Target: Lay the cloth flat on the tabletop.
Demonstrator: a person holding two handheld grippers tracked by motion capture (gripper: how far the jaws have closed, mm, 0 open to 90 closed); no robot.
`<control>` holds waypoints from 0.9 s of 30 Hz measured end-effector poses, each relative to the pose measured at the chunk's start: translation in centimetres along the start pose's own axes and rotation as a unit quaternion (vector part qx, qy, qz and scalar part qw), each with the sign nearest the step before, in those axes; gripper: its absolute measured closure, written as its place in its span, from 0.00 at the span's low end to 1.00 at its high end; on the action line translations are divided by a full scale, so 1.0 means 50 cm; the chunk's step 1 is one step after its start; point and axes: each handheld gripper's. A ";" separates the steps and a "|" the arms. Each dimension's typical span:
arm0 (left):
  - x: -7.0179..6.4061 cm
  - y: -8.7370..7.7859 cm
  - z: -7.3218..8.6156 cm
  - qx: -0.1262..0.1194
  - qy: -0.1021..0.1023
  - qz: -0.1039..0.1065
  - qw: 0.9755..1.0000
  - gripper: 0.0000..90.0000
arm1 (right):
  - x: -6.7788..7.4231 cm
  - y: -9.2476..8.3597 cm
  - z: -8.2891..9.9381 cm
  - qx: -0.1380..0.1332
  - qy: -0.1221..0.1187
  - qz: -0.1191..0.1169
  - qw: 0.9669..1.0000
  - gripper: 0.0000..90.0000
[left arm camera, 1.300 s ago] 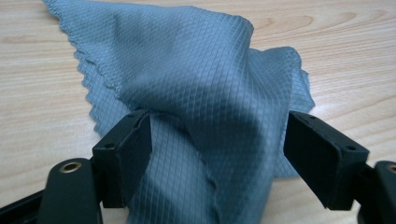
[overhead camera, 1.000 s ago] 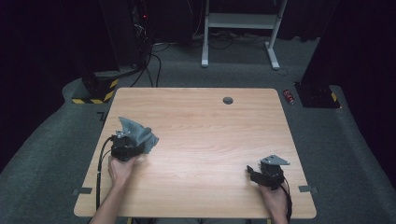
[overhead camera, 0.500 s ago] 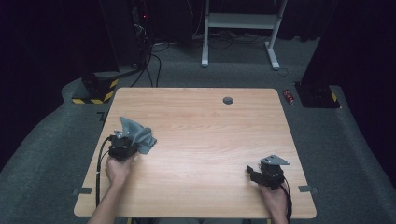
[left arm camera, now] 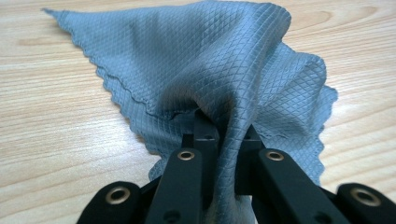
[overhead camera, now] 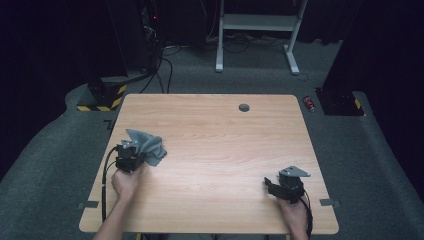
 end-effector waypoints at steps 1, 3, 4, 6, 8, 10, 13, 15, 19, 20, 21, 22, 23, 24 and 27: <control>-0.002 -0.002 0.000 0.000 0.002 0.003 1.000 0.94 | 0.000 0.000 0.000 0.000 -0.001 0.000 1.000 0.39; -0.006 -0.006 0.000 -0.002 0.004 0.008 1.000 0.94 | 0.000 0.000 0.000 0.000 0.000 0.000 1.000 0.39; -0.010 -0.009 -0.001 -0.002 0.008 0.011 1.000 0.94 | 0.000 0.000 0.000 0.000 0.000 0.000 1.000 0.39; -0.019 -0.013 -0.004 -0.002 0.018 0.014 1.000 0.94 | 0.000 0.000 0.000 0.000 0.000 0.000 1.000 0.39; -0.032 -0.021 -0.012 -0.007 0.031 0.019 0.999 0.94 | 0.000 0.000 0.000 0.000 0.000 0.000 1.000 0.39; -0.041 -0.029 -0.018 -0.012 0.035 0.028 0.999 0.94 | 0.000 0.000 0.000 0.000 0.000 0.000 1.000 0.39; -0.055 -0.035 -0.022 -0.015 0.045 0.037 0.998 0.94 | 0.000 0.000 0.000 0.000 -0.001 0.000 1.000 0.39; -0.064 -0.039 -0.023 -0.016 0.048 0.044 0.998 0.94 | 0.000 0.000 0.000 0.000 0.000 0.000 1.000 0.39; -0.081 -0.048 -0.028 -0.019 0.059 0.059 0.996 0.94 | 0.000 0.000 0.000 0.000 0.000 0.000 1.000 0.39; -0.086 -0.051 -0.030 -0.022 0.060 0.064 0.996 0.94 | 0.000 0.000 0.000 0.000 0.000 0.000 1.000 0.39; -0.090 -0.054 -0.031 -0.022 0.058 0.070 0.996 0.94 | 0.000 0.000 0.000 0.000 0.000 0.000 1.000 0.39; -0.095 -0.057 -0.032 -0.023 0.061 0.074 0.995 0.94 | 0.000 0.000 0.000 0.000 0.000 0.000 1.000 0.39; -0.100 -0.059 -0.033 -0.024 0.063 0.078 0.995 0.94 | 0.000 0.000 0.000 0.000 -0.001 0.000 1.000 0.39; -0.106 -0.062 -0.033 -0.025 0.065 0.084 0.994 0.94 | 0.000 0.000 0.000 0.000 -0.001 0.000 1.000 0.39; -0.122 -0.066 -0.035 -0.024 0.072 0.097 0.992 0.94 | 0.000 0.000 0.000 0.000 0.000 0.000 1.000 0.39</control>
Point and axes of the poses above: each handheld gripper's, and its own axes: y roughly forward along the jaws, z roughly out of its underside, x roughly to its left, and after that the axes turned 12 degrees about -y, right-handed
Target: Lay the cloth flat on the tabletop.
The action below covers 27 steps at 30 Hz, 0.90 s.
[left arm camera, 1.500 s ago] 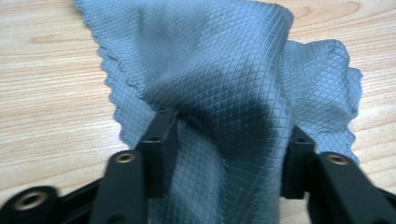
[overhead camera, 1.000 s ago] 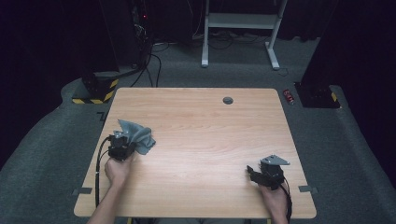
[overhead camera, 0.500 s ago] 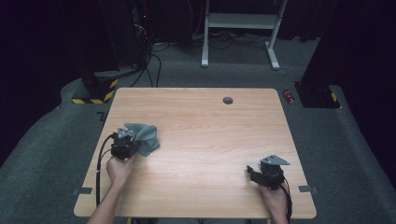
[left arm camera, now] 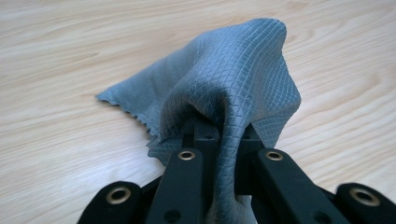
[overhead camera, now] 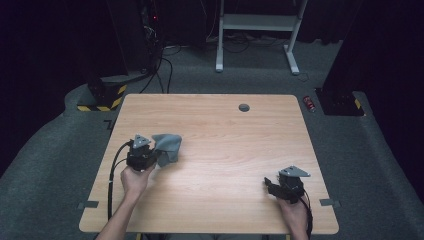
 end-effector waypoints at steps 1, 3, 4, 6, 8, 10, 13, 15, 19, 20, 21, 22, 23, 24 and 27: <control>-0.008 0.001 -0.002 0.002 0.003 0.006 1.000 0.94 | 0.000 0.000 0.000 0.000 0.000 0.000 1.000 0.39; -0.021 0.003 -0.004 0.003 0.009 0.015 1.000 0.94 | 0.000 0.000 0.000 0.000 -0.001 0.000 1.000 0.39; -0.029 0.005 -0.005 0.005 0.013 0.020 1.000 0.94 | 0.000 0.000 0.000 0.000 0.000 0.000 1.000 0.39; -0.041 0.008 -0.006 0.005 0.016 0.028 0.999 0.94 | 0.000 0.000 0.000 0.000 -0.001 0.000 1.000 0.39; -0.054 0.012 -0.007 0.007 0.016 0.040 0.999 0.94 | 0.000 0.000 0.000 0.000 0.000 0.000 1.000 0.39; -0.065 0.016 -0.006 0.010 0.019 0.048 0.999 0.94 | 0.000 0.000 0.000 0.000 -0.001 0.000 1.000 0.39; -0.088 0.027 -0.004 0.017 0.026 0.059 0.998 0.94 | 0.000 0.000 0.000 0.000 -0.001 0.000 1.000 0.39; -0.099 0.032 -0.003 0.019 0.029 0.064 0.997 0.94 | 0.000 0.000 0.000 0.000 0.000 0.000 1.000 0.39; -0.123 0.043 -0.002 0.022 0.032 0.078 0.996 0.94 | 0.000 0.000 0.000 0.000 -0.001 0.000 1.000 0.39; -0.127 0.044 -0.002 0.022 0.034 0.080 0.996 0.94 | 0.000 0.000 0.000 0.000 -0.001 0.000 1.000 0.39; -0.133 0.047 -0.002 0.023 0.034 0.084 0.996 0.94 | 0.000 0.000 0.000 0.000 0.000 0.000 1.000 0.39; -0.139 0.049 -0.002 0.024 0.035 0.087 0.995 0.94 | 0.000 0.000 0.000 0.000 -0.001 0.000 1.000 0.39; -0.146 0.053 -0.001 0.025 0.036 0.091 0.995 0.94 | 0.000 0.000 0.000 0.000 -0.001 0.000 1.000 0.39; -0.151 0.055 -0.001 0.025 0.036 0.094 0.995 0.94 | 0.000 0.000 0.000 0.000 -0.001 0.000 1.000 0.39; -0.169 0.064 0.002 0.028 0.043 0.101 0.994 0.94 | 0.000 0.000 0.000 0.000 0.000 0.000 1.000 0.39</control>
Point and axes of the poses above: each handheld gripper's, and its own axes: y roughly forward along the jaws, z roughly out of its underside, x roughly to its left, and after that the axes turned 12 degrees about -y, right-handed
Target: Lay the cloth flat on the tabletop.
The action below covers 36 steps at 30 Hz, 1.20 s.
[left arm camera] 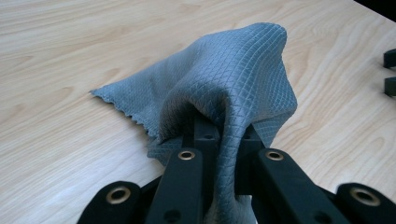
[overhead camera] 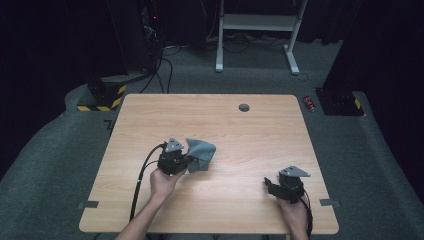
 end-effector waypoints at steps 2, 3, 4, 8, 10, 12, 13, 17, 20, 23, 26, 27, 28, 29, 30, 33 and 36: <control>-0.010 0.009 0.001 0.003 0.005 0.004 1.000 0.94 | 0.000 0.000 0.000 0.000 -0.001 0.000 1.000 0.39; -0.015 0.014 0.002 0.005 0.004 0.006 1.000 0.94 | 0.000 0.000 0.000 0.000 0.000 0.000 1.000 0.39; -0.019 0.018 0.002 0.005 0.005 0.008 1.000 0.94 | 0.000 0.000 0.000 0.000 -0.001 0.000 1.000 0.39; -0.035 0.034 0.003 0.011 0.010 0.015 1.000 0.94 | 0.000 0.000 0.000 0.000 -0.001 0.000 1.000 0.39; -0.042 0.042 0.004 0.014 0.013 0.016 1.000 0.94 | 0.000 0.000 0.000 0.000 -0.001 0.000 1.000 0.39; -0.048 0.050 0.006 0.016 0.014 0.019 1.000 0.94 | 0.000 0.000 0.000 0.000 -0.001 0.000 1.000 0.39; -0.051 0.054 0.007 0.017 0.013 0.020 1.000 0.93 | 0.000 0.000 0.000 0.000 -0.001 0.000 1.000 0.39; -0.058 0.075 0.014 0.028 0.012 0.025 0.999 0.93 | 0.000 0.000 0.000 0.000 -0.001 0.000 1.000 0.39; -0.060 0.088 0.023 0.035 0.011 0.027 0.999 0.92 | 0.000 0.000 0.000 0.000 0.000 0.000 1.000 0.39; -0.064 0.095 0.030 0.039 0.006 0.031 0.999 0.87 | 0.000 0.000 0.000 0.000 0.000 0.000 1.000 0.39; -0.066 0.093 0.034 0.044 0.007 0.038 0.998 0.74 | 0.000 0.000 0.000 0.000 -0.001 0.000 1.000 0.39; -0.066 0.091 0.034 0.046 0.009 0.039 0.998 0.70 | 0.000 0.000 0.000 0.000 -0.001 0.000 1.000 0.39; -0.068 0.088 0.036 0.047 0.006 0.040 0.998 0.65 | 0.000 0.000 0.000 0.000 -0.001 0.000 1.000 0.39; -0.067 0.085 0.037 0.047 0.007 0.042 0.998 0.60 | 0.000 0.000 0.000 0.000 -0.001 0.000 1.000 0.39; -0.067 0.080 0.041 0.047 0.004 0.045 0.998 0.56 | 0.000 0.000 0.000 0.000 -0.001 0.000 1.000 0.39; -0.064 0.067 0.049 0.044 0.000 0.048 0.998 0.50 | 0.000 0.000 0.000 0.000 -0.001 0.000 1.000 0.40; -0.055 0.048 0.061 0.037 -0.007 0.052 0.998 0.46 | 0.001 -0.001 0.000 -0.003 -0.005 -0.004 1.000 0.45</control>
Point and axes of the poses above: each handheld gripper's, and its own axes: y roughly forward along the jaws, z roughly out of its underside, x roughly to its left, and after that the axes turned 12 degrees about -y, right-handed
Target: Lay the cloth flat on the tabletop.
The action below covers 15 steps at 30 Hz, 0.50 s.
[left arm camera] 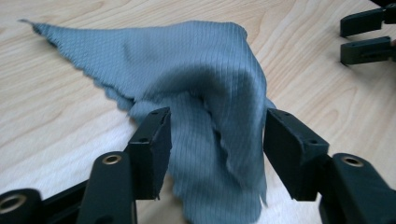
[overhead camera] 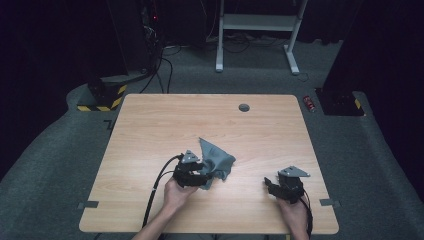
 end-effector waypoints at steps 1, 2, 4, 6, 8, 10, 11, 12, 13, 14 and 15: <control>0.003 -0.006 0.005 -0.002 -0.002 -0.001 1.000 0.46 | 0.001 0.000 0.000 -0.002 -0.002 -0.002 1.000 0.47; 0.006 -0.011 0.008 -0.005 -0.001 -0.002 1.000 0.45 | 0.001 -0.001 0.000 -0.002 -0.002 -0.003 1.000 0.49; 0.013 -0.020 0.021 -0.010 -0.008 -0.006 1.000 0.45 | 0.003 -0.001 -0.001 -0.004 -0.003 -0.003 1.000 0.55; 0.020 -0.023 0.031 -0.010 -0.007 -0.017 1.000 0.45 | 0.005 0.000 -0.002 -0.006 -0.005 -0.002 1.000 0.59; 0.027 -0.020 0.041 -0.007 -0.005 -0.035 0.999 0.45 | 0.008 0.003 -0.005 -0.007 -0.007 -0.003 1.000 0.61; 0.029 -0.016 0.047 -0.003 0.001 -0.051 0.999 0.45 | 0.013 0.005 -0.010 -0.006 -0.007 -0.005 1.000 0.62; 0.029 -0.014 0.050 -0.001 0.004 -0.058 0.998 0.45 | 0.020 0.008 -0.017 -0.002 -0.006 -0.011 1.000 0.60; 0.029 -0.011 0.052 0.001 0.011 -0.071 0.997 0.45 | 0.025 0.010 -0.021 -0.003 -0.007 -0.019 1.000 0.58; 0.027 -0.006 0.057 0.003 0.011 -0.078 0.997 0.45 | 0.033 0.012 -0.028 -0.006 -0.008 -0.028 1.000 0.57; 0.028 -0.003 0.059 0.003 0.016 -0.084 0.996 0.45 | 0.046 0.013 -0.039 -0.013 -0.013 -0.037 0.999 0.57; 0.027 -0.001 0.062 -0.001 0.020 -0.087 0.996 0.45 | 0.057 0.012 -0.049 -0.021 -0.019 -0.045 0.999 0.57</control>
Point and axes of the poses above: each handheld gripper's, and its own axes: y roughly forward along the jaws, z roughly out of its underside, x roughly to its left, and after that the axes turned 12 degrees about -y, right-handed
